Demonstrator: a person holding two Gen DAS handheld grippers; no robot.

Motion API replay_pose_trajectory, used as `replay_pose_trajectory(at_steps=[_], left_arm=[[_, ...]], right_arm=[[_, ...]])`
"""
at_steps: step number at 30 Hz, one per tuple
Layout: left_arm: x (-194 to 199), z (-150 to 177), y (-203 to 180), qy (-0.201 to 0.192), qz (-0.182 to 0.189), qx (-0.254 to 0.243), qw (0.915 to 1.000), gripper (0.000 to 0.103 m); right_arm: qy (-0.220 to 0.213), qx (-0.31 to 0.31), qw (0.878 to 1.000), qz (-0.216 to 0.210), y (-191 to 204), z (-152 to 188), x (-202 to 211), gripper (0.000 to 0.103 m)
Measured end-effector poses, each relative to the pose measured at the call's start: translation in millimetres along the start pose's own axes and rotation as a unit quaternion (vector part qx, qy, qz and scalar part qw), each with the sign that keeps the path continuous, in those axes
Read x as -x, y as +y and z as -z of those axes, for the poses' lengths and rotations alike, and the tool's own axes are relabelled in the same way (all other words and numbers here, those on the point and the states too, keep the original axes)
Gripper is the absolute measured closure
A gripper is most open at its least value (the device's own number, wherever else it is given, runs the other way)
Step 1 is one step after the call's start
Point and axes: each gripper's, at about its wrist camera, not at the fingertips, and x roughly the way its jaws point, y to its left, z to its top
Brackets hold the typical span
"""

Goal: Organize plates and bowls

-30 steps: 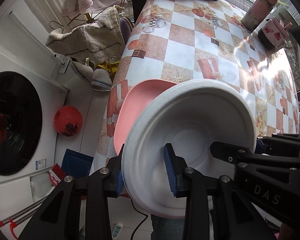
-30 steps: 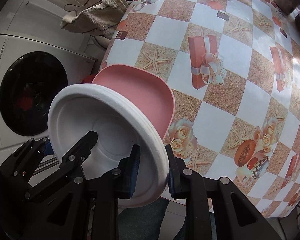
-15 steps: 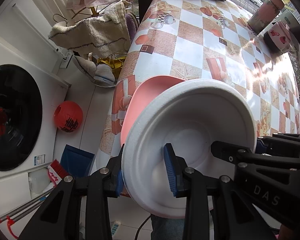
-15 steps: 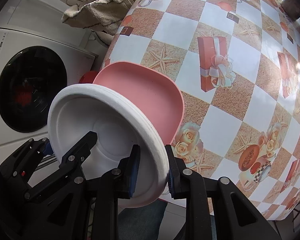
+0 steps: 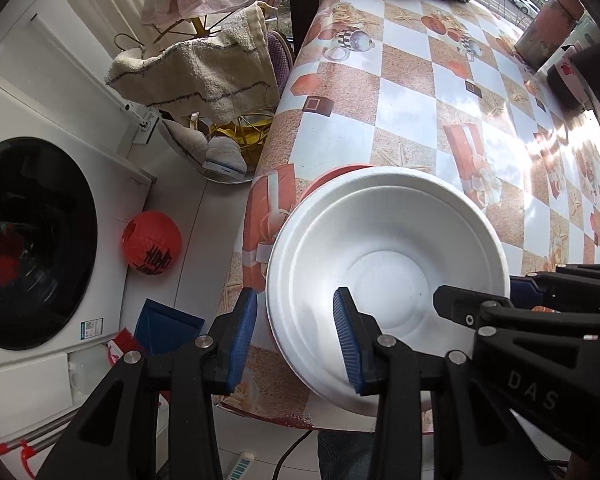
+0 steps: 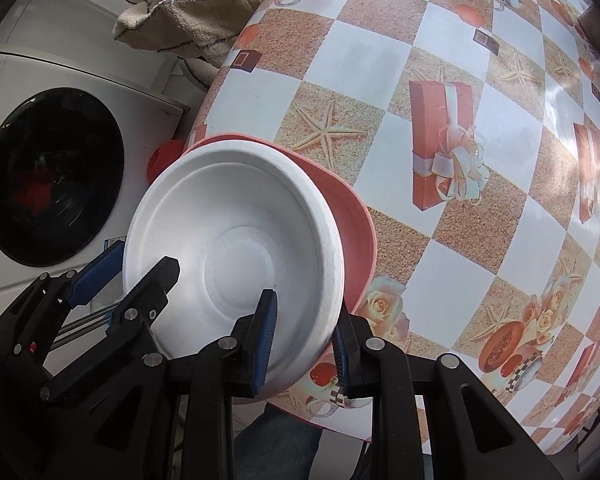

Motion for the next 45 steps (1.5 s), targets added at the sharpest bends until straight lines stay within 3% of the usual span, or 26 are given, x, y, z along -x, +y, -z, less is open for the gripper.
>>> replay_pose_trajectory(at_steps=[1,3,5,6,8,9,12,17,22,26,30,45], left_arm=[[2.2,1.0,1.3,-0.004,0.006,0.002,1.0000,0.053],[5.9,2.8,3.6,-0.004,-0.005,0.001,1.0000,0.048],[6.3,5.3,7.2,0.009,-0.027,-0.003,0.9996,0.040],[6.6,6.7,9.3,0.014,-0.031,-0.004,0.9994,0.031],[10.8,11.1,12.2,0.014,-0.033,-0.007,0.9993,0.022],[13.4,13.1,12.1,0.014,-0.037,-0.012,0.9992,0.020],[25.2,18.5,10.7,0.008,-0.027,-0.029,0.9992,0.020],[61.2,24.4,3.3,-0.035,-0.029,-0.060,0.9971,0.020],[80.3,26.1,-2.7,0.001,0.014,-0.100,0.9949,0.019],[90.4,30.5,-9.7,0.024,0.057,-0.095,0.9935,0.019],[95.7,28.3,-22.7,0.011,0.021,-0.123,0.9921,0.019],[94.5,24.0,-16.0,0.013,0.019,-0.110,0.9936,0.019]], right_arm=[[0.000,0.001,1.000,0.005,-1.0,1.1,1.6,0.074],[-0.008,0.003,1.000,0.026,-3.5,3.7,7.1,0.053],[-0.023,0.004,0.999,0.032,-7.1,6.0,15.8,0.024],[-0.029,0.004,0.999,0.026,-8.9,7.3,20.2,0.019],[-0.034,0.003,0.999,0.017,-10.7,10.1,29.2,0.003],[-0.037,0.004,0.999,0.017,-10.5,12.0,33.8,0.000],[-0.050,0.024,0.998,0.035,-4.9,18.0,46.0,0.001],[-0.046,0.048,0.996,0.050,3.5,29.4,63.2,0.001],[-0.075,0.052,0.994,0.062,17.1,40.1,89.8,0.001],[-0.084,0.060,0.992,0.071,24.8,43.4,96.6,0.001],[-0.083,0.044,0.993,0.076,19.6,38.8,97.7,0.001],[-0.059,0.041,0.995,0.074,19.4,34.8,89.1,0.001]])
